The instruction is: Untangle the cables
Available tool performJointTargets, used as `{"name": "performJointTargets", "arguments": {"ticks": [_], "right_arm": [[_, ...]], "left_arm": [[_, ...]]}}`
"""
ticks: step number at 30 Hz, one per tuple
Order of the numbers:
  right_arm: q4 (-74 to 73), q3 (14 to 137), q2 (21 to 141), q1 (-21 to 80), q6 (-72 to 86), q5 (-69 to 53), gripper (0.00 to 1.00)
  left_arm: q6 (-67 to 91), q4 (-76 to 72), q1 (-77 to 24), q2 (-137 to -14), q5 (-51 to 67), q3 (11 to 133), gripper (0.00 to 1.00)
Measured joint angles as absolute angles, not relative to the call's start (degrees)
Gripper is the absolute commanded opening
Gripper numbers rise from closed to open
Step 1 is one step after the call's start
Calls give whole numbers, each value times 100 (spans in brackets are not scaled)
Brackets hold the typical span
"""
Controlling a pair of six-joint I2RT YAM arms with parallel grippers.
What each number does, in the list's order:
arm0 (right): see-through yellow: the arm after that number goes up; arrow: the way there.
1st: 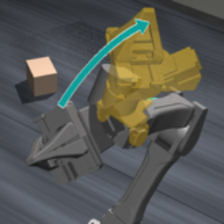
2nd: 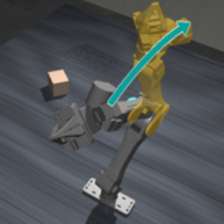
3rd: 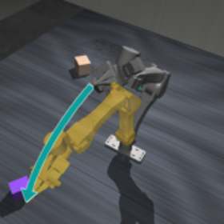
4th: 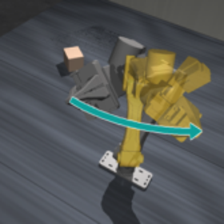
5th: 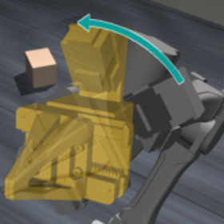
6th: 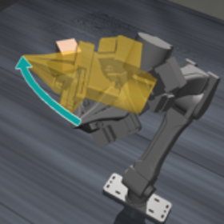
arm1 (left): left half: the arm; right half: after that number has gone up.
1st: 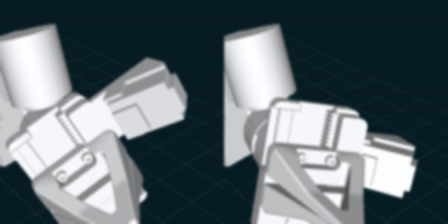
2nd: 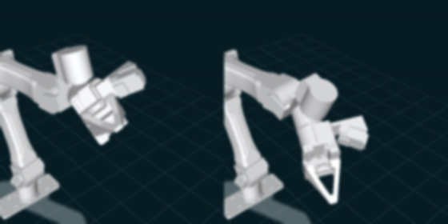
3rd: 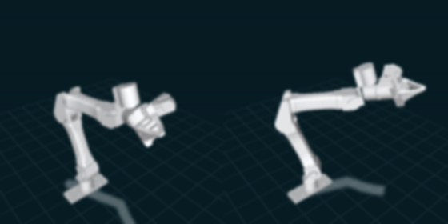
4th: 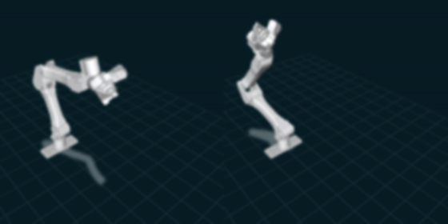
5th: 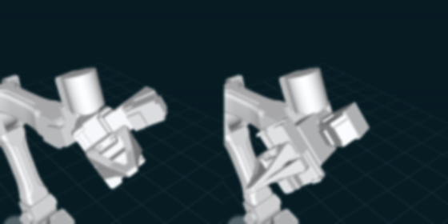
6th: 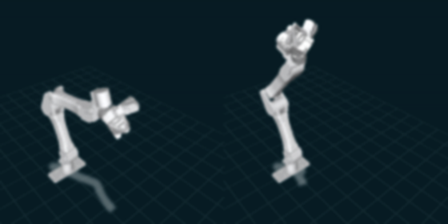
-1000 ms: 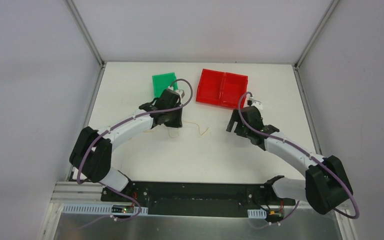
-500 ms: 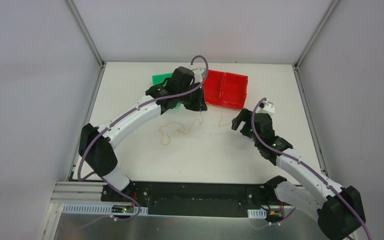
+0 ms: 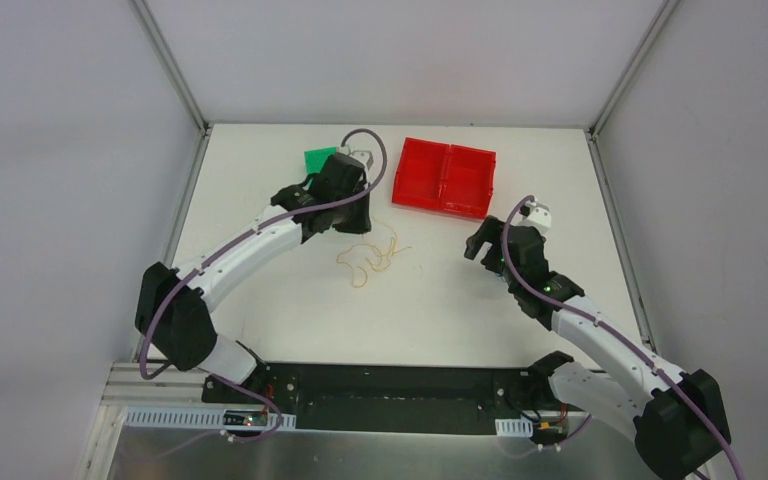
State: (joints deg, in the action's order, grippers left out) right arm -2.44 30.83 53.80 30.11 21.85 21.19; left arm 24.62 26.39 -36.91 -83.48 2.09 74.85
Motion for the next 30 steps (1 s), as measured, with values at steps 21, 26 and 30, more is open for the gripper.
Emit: {"name": "performJointTargets", "arguments": {"ticks": [21,26,30], "right_arm": [[-246,3083,5380,3011,2204,2137,89],[-246,3083,5384,3011,2204,2106,89],[-246,3083,5408,3011,2204,2071,89]], "left_arm": [[2663,2714,-3662,-9087,-1282,6501,99],[2963,2353,-3664,-9166,-738,6165,99],[3153,1968,-3664,-9618,-423,6169,99]]}}
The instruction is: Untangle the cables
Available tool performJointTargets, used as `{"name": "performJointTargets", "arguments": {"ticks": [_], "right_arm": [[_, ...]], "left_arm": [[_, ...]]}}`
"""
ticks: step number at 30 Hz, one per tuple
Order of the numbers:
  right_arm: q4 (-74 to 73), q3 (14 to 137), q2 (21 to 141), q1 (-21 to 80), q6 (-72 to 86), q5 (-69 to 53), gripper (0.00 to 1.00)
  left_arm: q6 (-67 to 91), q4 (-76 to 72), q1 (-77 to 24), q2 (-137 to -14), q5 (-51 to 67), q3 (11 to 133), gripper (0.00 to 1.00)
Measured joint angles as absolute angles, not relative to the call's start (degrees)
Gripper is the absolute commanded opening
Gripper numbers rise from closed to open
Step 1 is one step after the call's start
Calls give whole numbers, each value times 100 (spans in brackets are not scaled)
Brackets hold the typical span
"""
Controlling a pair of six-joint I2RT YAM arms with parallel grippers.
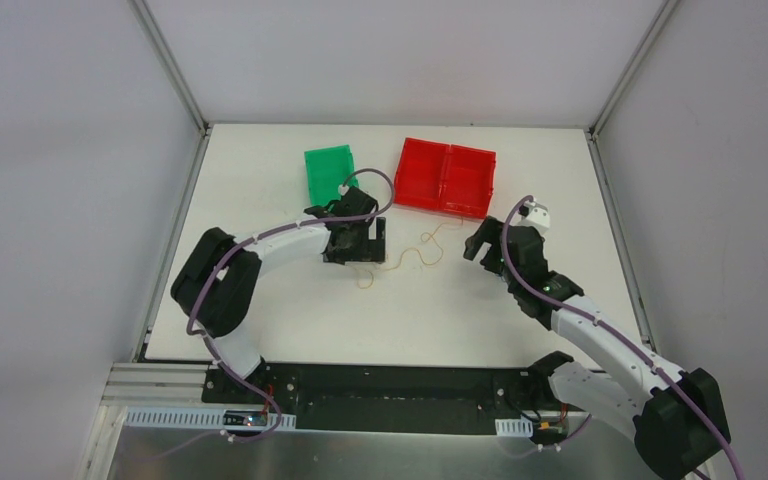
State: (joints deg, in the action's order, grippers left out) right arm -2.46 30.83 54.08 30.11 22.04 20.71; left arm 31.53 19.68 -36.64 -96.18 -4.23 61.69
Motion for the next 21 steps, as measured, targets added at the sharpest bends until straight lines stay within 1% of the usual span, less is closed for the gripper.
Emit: {"name": "performJointTargets", "arguments": {"ticks": [4,5,7,8,10,15,17,21], "right_arm": [[-248,3083,5417,3011,2204,2051,89],[-250,3083,5417,3011,2204,2051,89],[-252,3083,5417,3011,2204,2051,89],[-257,3083,5419,3011,2204,2051,89],[-266,3083,5419,3011,2204,2049,89],[-283,3083,5419,3011,2204,2049,89],[-283,3083,5419,3011,2204,2051,89],[-283,3083,5419,3011,2204,2049,89]], "left_arm": [[3295,1752,-3664,-9933,-305,6158,99],[3319,1712,-3664,-9933,-290,6158,96],[3369,1566,-3662,-9966,-169,6158,77],[3376,1503,-3664,-10005,-123,6165,63],[3411,1402,-3651,-10075,-34,6189,45],[3459,1144,-3627,-10269,176,6250,19],[3483,1092,-3629,-10300,257,6257,0],[3514,1044,-3629,-10344,414,6261,0]]}}
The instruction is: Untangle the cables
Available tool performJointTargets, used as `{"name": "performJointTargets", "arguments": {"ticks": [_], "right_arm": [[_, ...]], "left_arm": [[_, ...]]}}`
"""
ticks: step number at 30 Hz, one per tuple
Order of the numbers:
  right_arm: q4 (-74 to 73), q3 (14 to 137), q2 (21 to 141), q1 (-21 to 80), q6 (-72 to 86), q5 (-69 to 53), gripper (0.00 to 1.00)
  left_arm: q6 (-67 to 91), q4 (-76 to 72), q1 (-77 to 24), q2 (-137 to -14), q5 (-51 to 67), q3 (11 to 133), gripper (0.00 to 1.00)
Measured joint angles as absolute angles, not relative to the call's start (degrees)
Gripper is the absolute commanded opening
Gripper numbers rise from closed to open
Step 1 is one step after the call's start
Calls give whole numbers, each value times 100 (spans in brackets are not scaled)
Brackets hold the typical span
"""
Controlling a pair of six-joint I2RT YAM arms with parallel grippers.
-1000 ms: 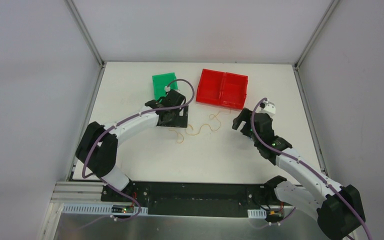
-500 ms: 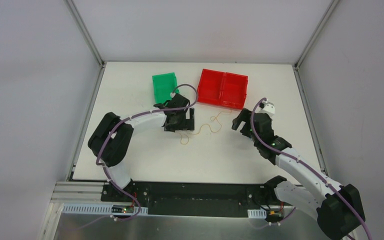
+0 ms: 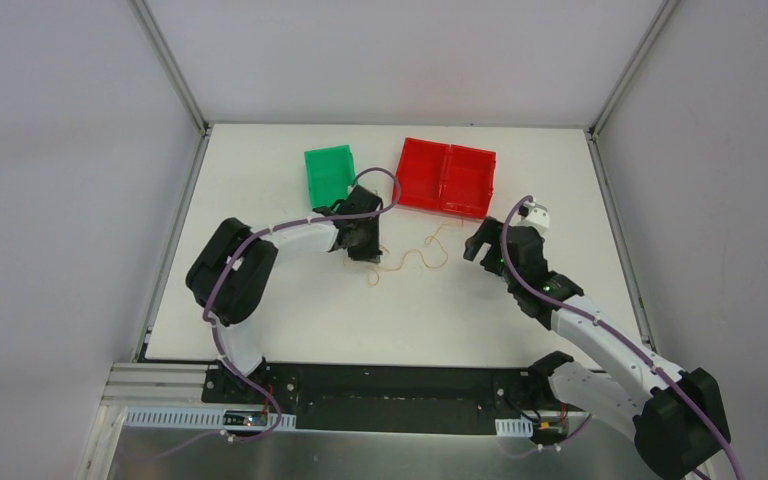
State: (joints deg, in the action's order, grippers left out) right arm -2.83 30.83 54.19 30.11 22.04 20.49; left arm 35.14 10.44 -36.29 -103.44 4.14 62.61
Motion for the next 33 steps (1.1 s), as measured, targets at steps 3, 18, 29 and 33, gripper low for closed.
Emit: {"name": "performJointTargets", "arguments": {"ticks": [3,18,29,33], "right_arm": [[-283,3083,5417,3011,2204,2051,89],[-207,3083,5754,3011,2145,1481,91],[-67,3721,7446,3474,1885,685,62],[-58,4152,8060,3618,1772,611,39]], "left_arm": [[3479,1041,-3632,-10318,445,6252,0],[3006,1229,-3632,-8772,580,6318,0],[2740,1422,-3632,-8788,591,6340,0],[2711,1433,-3632,-8788,591,6340,0]]}}
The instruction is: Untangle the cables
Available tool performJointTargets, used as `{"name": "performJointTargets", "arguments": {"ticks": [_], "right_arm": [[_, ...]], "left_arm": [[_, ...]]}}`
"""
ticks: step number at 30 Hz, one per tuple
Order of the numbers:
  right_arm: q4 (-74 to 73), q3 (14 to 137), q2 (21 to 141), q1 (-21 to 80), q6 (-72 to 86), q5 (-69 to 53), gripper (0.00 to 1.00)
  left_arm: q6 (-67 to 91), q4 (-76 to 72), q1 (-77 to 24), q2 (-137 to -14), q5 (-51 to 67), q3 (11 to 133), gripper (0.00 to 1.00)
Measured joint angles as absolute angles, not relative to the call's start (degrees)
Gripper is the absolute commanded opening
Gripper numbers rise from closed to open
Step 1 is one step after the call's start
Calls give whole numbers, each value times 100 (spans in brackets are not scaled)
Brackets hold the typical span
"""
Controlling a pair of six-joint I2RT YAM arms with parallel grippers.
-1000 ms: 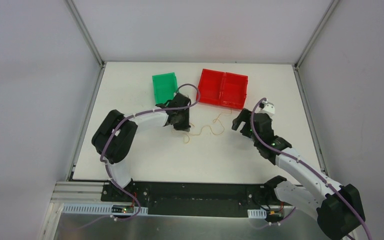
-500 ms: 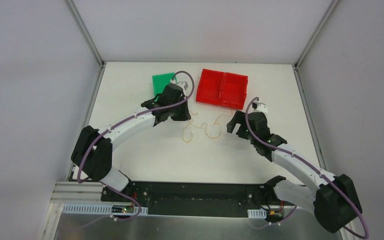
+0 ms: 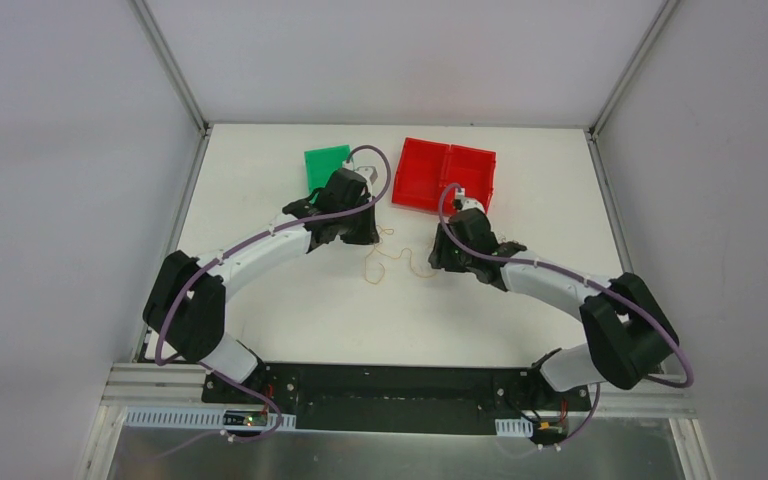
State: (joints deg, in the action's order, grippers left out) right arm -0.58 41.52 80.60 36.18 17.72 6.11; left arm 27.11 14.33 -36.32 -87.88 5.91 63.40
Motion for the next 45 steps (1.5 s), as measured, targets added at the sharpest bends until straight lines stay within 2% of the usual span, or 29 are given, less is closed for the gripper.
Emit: {"name": "performJointTargets", "arguments": {"ticks": [2,7,12,13,14,15,17,19,25,28,30,32,39,45], "right_arm": [[-58,4292,8265,3623,1739,607,24],[-60,4501,8582,3658,1712,593,0],[-84,4633,8718,3769,1664,607,0],[-82,4646,8718,3793,1651,617,8],[-84,4659,8718,3813,1638,628,27],[-86,4670,8718,3828,1636,650,37],[-93,4676,8718,3841,1616,716,49],[-121,4692,8739,3848,1599,788,50],[-222,4801,8917,3848,1579,1013,47],[-287,4875,9059,3848,1564,1138,32],[-329,4895,9118,3848,1549,1164,14],[-360,4895,9122,3857,1540,1173,0],[-386,4895,8919,4200,1347,1304,0],[-672,5323,8346,4309,1114,1258,0]], "left_arm": [[2694,1433,-3632,-8788,591,6340,0],[2639,1446,-3632,-8788,589,6340,0],[2598,1481,-3632,-8788,585,6340,0],[2596,1496,-3632,-8788,585,6340,0],[2593,1522,-3632,-8790,585,6340,0],[2593,1538,-3632,-8790,585,6340,0],[2591,1555,-3632,-8792,585,6340,0],[2591,1555,-3632,-8792,585,6340,0],[2591,1568,-3632,-8814,587,6340,0],[2591,1573,-3632,-8814,587,6340,0],[2591,1575,-3632,-8814,587,6340,0],[2591,1575,-3632,-8814,587,6340,0],[2591,1664,-3632,-9002,580,6519,0],[2596,2003,-3632,-9542,602,7561,0]]}}
